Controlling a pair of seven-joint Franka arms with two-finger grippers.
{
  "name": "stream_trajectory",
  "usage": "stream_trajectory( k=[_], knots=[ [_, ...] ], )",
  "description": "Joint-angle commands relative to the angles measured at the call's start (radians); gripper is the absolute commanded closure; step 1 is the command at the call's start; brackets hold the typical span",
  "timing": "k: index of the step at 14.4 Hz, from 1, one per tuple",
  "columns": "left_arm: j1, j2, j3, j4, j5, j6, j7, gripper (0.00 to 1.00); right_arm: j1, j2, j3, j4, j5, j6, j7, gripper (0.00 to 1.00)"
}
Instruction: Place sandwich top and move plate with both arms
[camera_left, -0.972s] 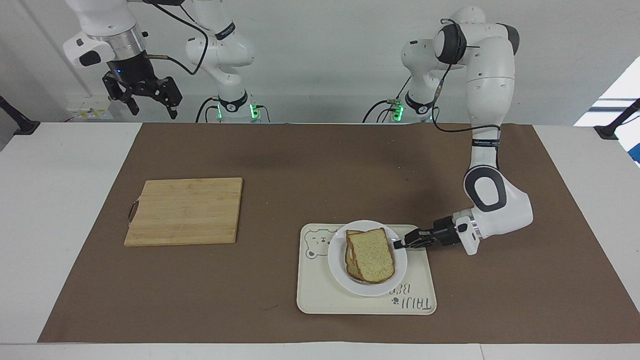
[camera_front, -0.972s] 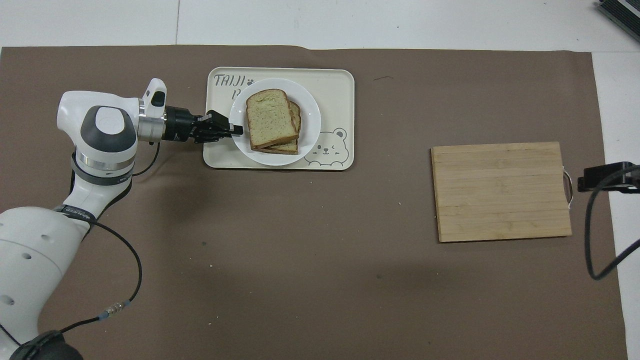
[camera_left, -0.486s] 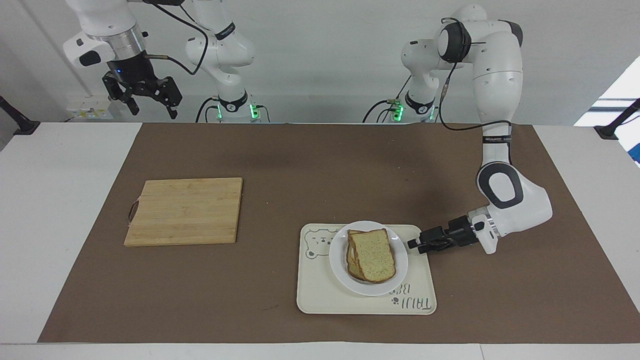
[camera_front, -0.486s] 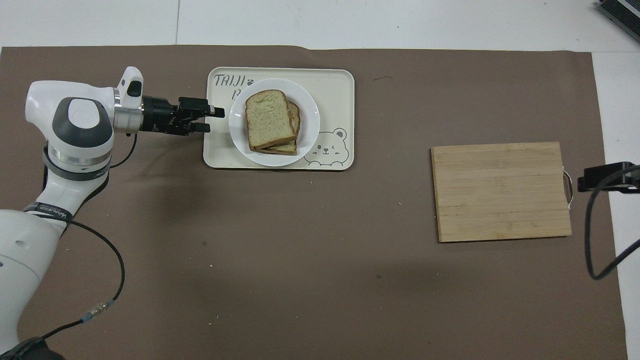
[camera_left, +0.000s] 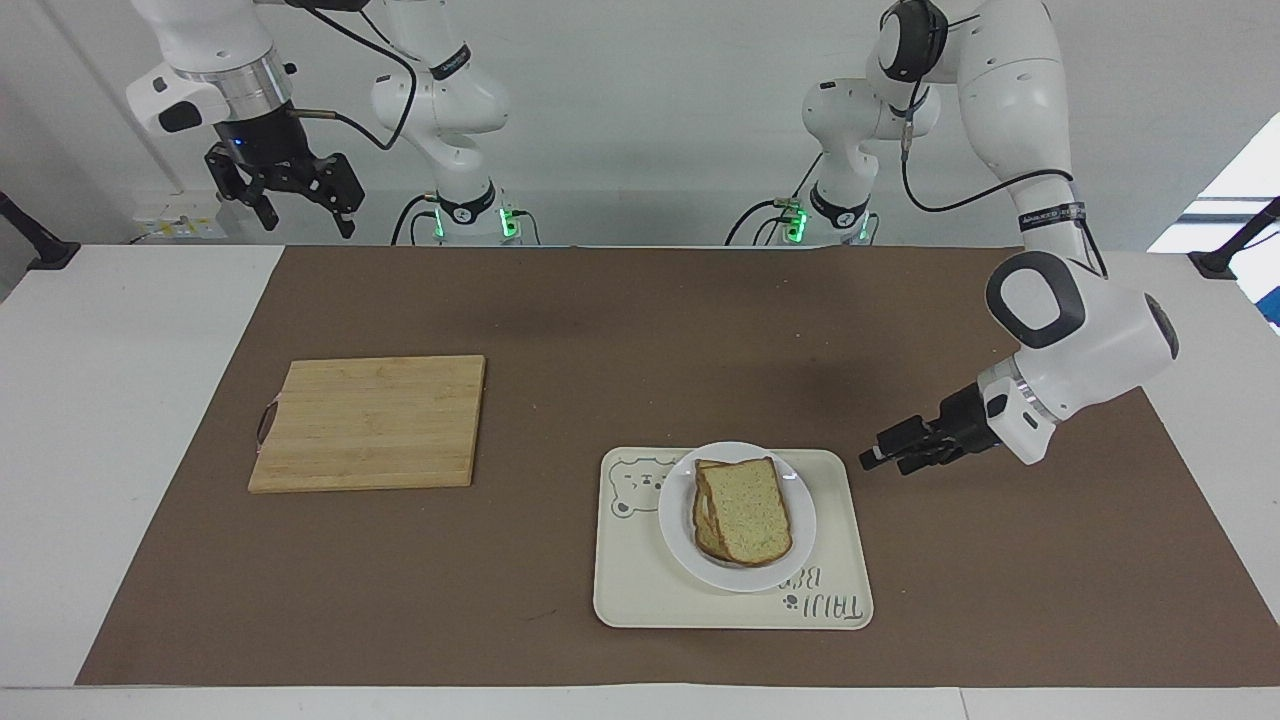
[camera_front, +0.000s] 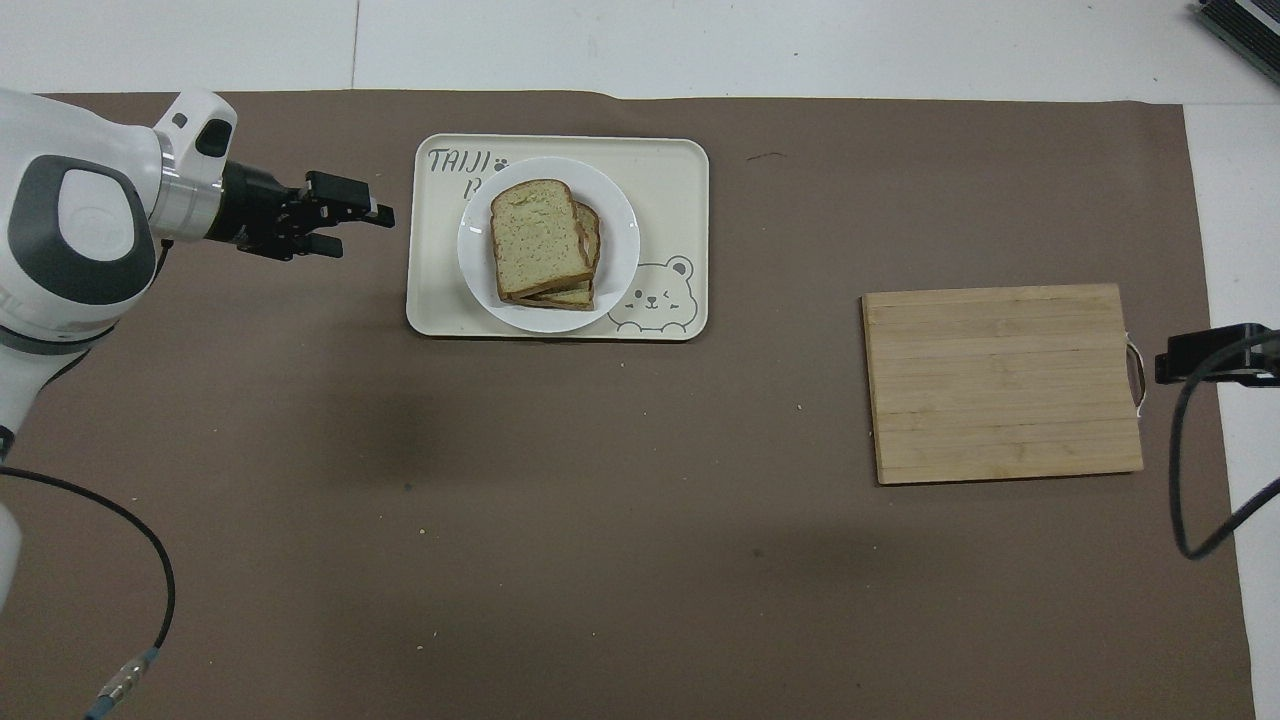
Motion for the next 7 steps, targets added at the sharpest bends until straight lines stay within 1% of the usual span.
stream_trajectory(
  k=[1,3,4,6,7],
  knots=[
    [-0.011,-0.042,0.014,-0.013,0.135,-0.004,-0.049,0.00,-0.006,0.006,0.000,0.013,0.015,-0.004,-0.022,0.00],
    [-0.012,-0.074,0.011,-0.017,0.275,-0.010,-0.112,0.00,-0.006,0.006,0.000,0.013,0.015,-0.004,-0.022,0.00],
    [-0.029,-0.096,0.011,-0.029,0.338,-0.021,-0.139,0.00,-0.006,0.006,0.000,0.013,0.015,-0.004,-0.022,0.00],
    [-0.034,-0.134,0.011,-0.031,0.476,-0.052,-0.153,0.00,-0.006,0.006,0.000,0.013,0.015,-0.004,-0.022,0.00],
    [-0.034,-0.157,0.011,-0.028,0.518,-0.075,-0.153,0.00,-0.006,0.006,0.000,0.013,0.015,-0.004,-0.022,0.00]
  ],
)
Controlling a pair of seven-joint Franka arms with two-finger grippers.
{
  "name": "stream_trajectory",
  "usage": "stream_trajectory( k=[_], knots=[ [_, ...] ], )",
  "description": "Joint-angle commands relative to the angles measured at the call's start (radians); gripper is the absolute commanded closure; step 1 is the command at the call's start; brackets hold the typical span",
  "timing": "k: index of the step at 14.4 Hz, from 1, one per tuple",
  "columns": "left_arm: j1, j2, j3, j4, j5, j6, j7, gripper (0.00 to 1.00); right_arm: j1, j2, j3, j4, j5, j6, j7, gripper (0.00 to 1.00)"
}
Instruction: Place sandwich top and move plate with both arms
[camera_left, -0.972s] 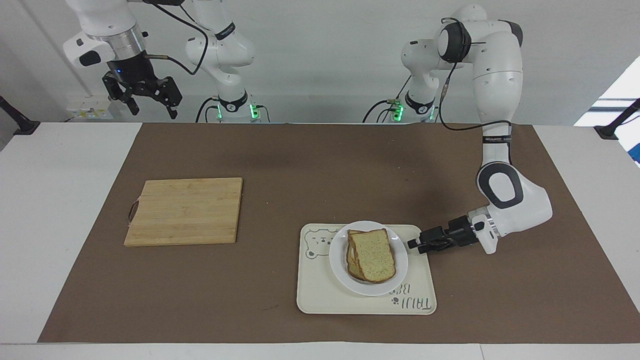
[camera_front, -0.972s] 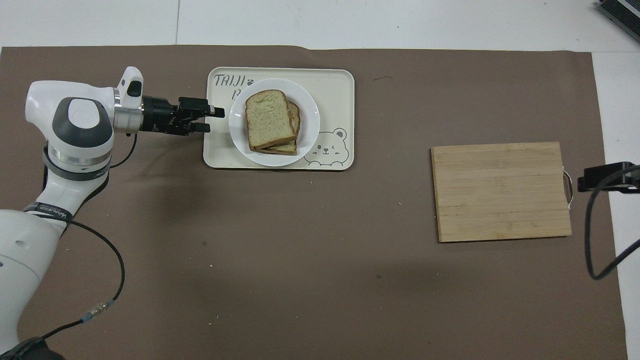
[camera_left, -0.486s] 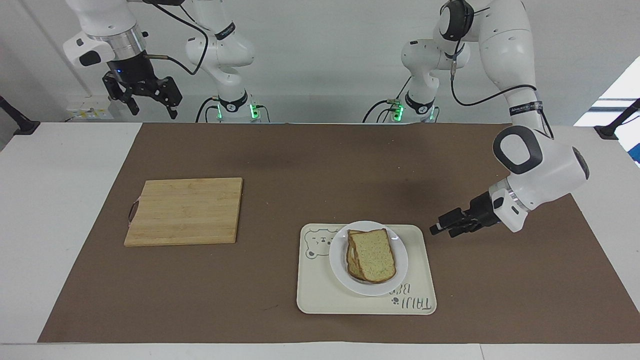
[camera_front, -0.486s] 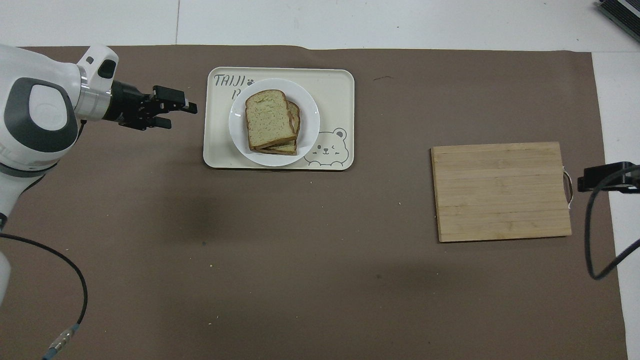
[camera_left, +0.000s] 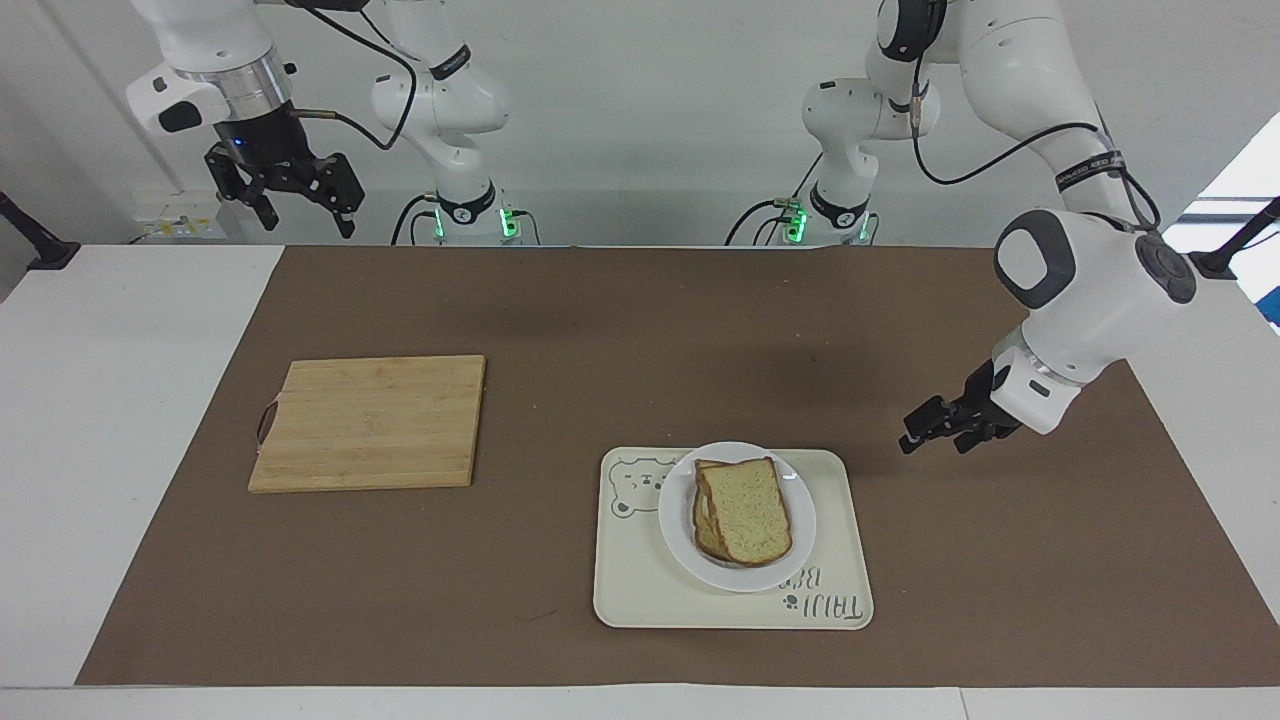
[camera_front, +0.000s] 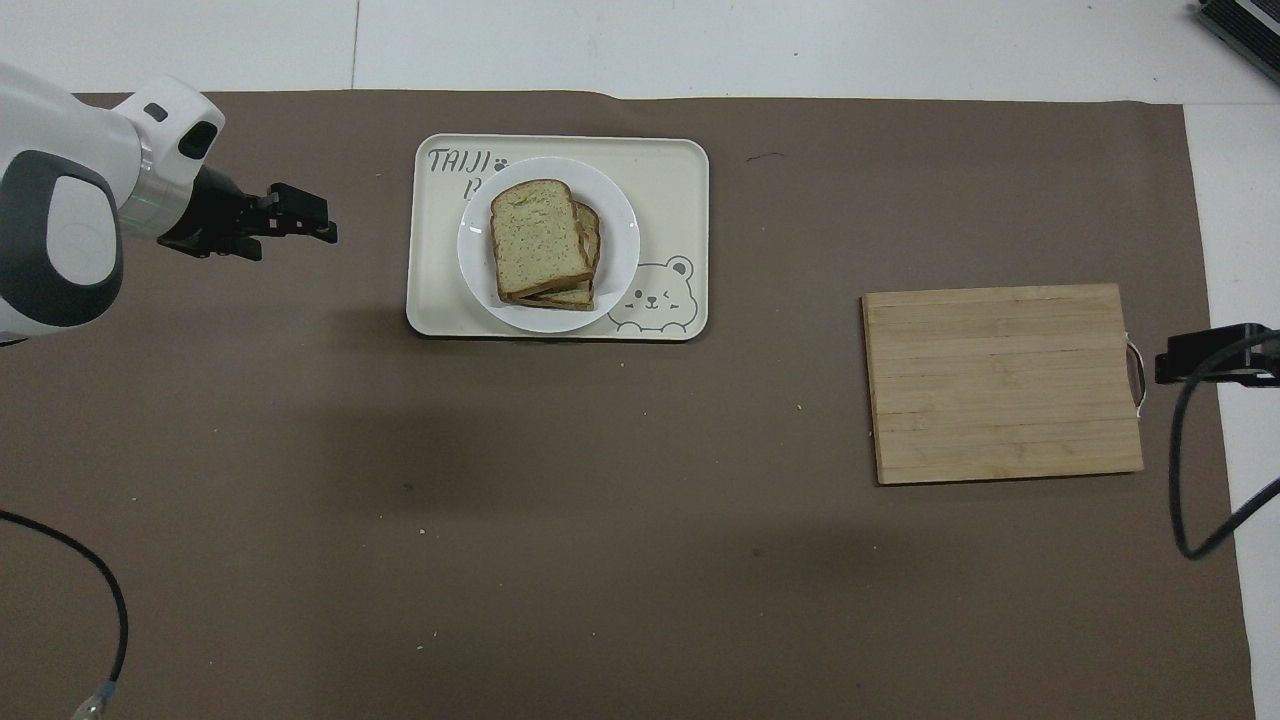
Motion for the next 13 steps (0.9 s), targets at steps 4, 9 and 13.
stream_trajectory(
  k=[4,9,13],
  knots=[
    [-0.004,-0.187,0.015,-0.020,0.191,-0.170,-0.015,0.00,-0.006,0.006,0.000,0.013,0.015,-0.004,-0.022,0.00],
    [-0.001,-0.312,0.021,0.000,0.209,-0.364,0.024,0.00,-0.006,0.006,0.000,0.013,0.015,-0.004,-0.022,0.00],
    [-0.002,-0.316,0.024,0.127,0.231,-0.578,0.038,0.00,-0.006,0.006,0.002,0.011,0.015,-0.004,-0.022,0.00]
  ],
)
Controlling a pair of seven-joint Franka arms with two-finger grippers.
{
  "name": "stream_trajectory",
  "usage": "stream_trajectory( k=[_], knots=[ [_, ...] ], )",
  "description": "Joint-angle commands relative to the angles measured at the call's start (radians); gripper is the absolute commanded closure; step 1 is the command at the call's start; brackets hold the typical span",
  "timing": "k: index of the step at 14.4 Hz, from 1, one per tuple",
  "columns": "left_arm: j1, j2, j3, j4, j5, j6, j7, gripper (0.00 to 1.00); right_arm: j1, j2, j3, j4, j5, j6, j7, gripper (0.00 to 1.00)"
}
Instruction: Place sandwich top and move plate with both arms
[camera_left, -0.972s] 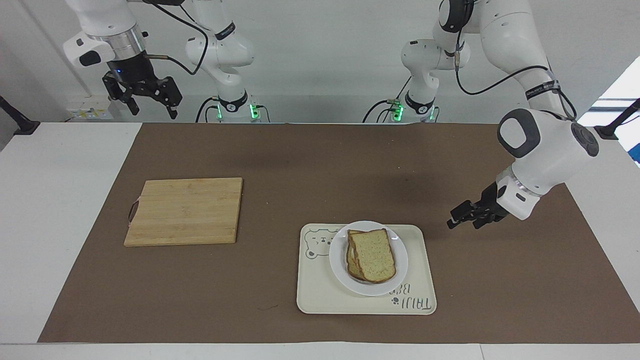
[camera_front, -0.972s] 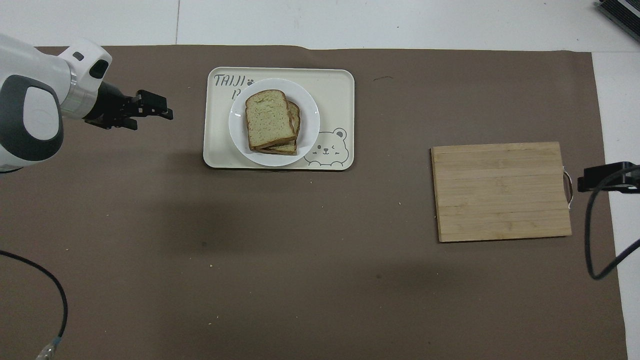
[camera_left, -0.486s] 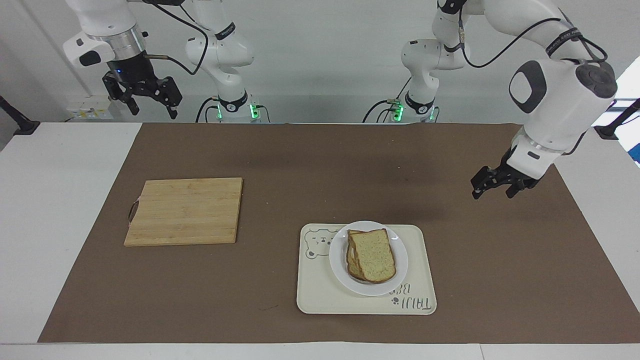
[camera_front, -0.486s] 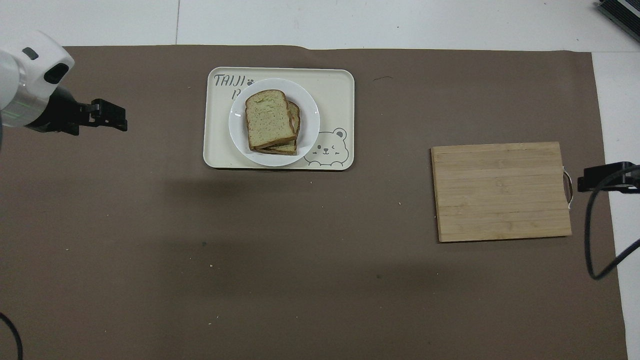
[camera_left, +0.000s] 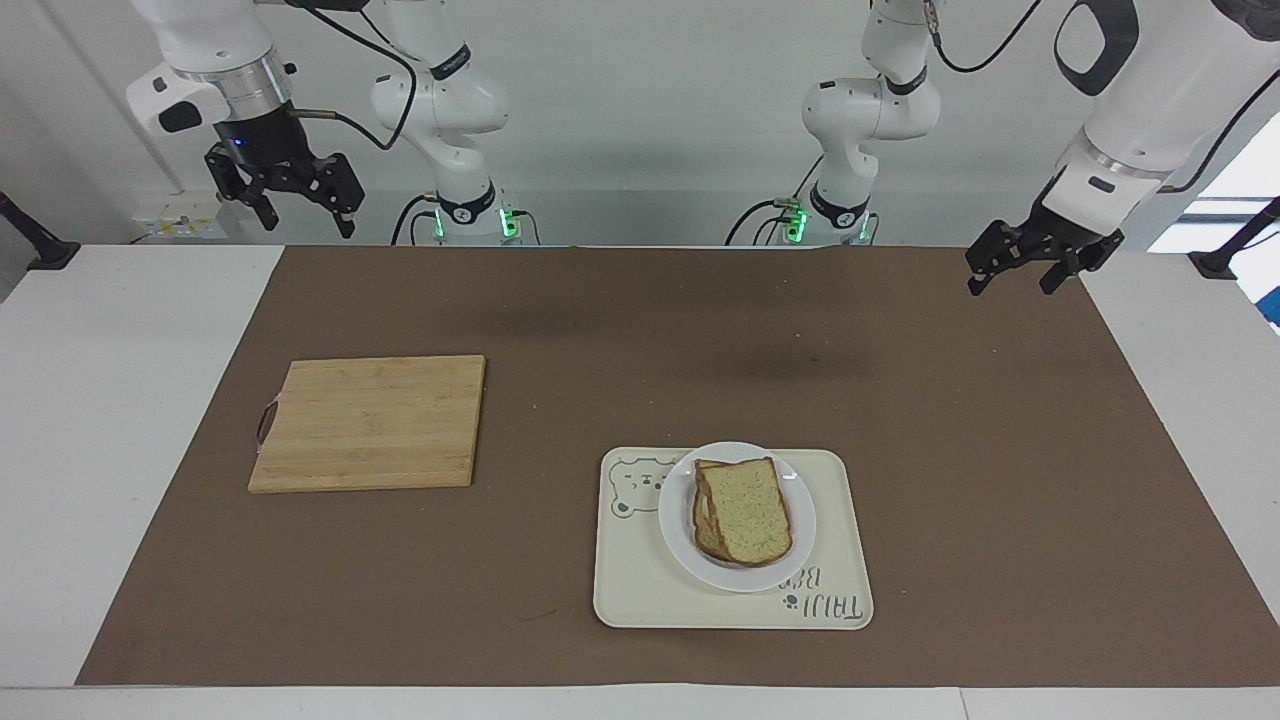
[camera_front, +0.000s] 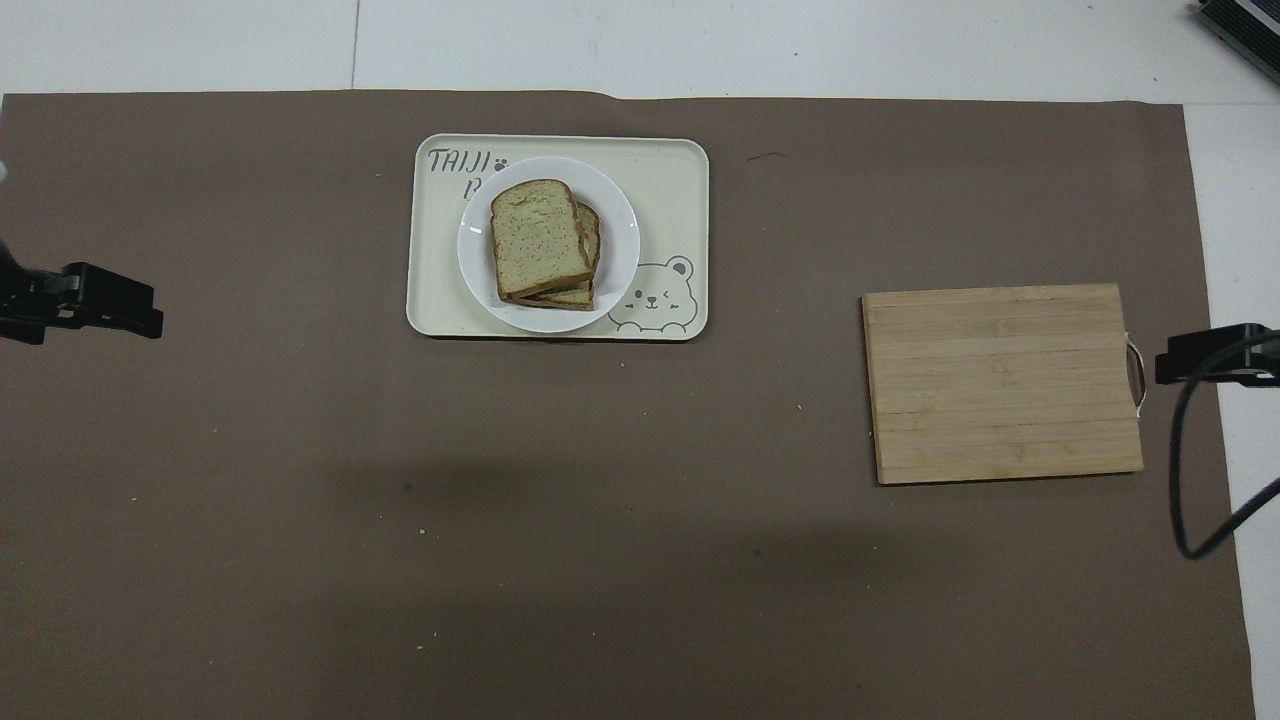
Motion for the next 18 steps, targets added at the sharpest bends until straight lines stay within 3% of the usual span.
stream_trajectory(
  k=[1,4,18],
  knots=[
    [-0.002,0.011,0.000,0.078,0.040,-0.112,0.031,0.00,-0.006,0.006,0.000,0.013,0.015,-0.004,-0.022,0.00],
    [-0.002,-0.029,-0.011,0.063,0.030,-0.093,0.032,0.00,-0.006,0.006,0.000,0.013,0.015,-0.004,-0.020,0.00],
    [0.011,-0.037,-0.003,0.051,0.036,-0.098,0.029,0.00,-0.006,0.006,0.000,0.013,0.015,-0.004,-0.020,0.00]
  ],
)
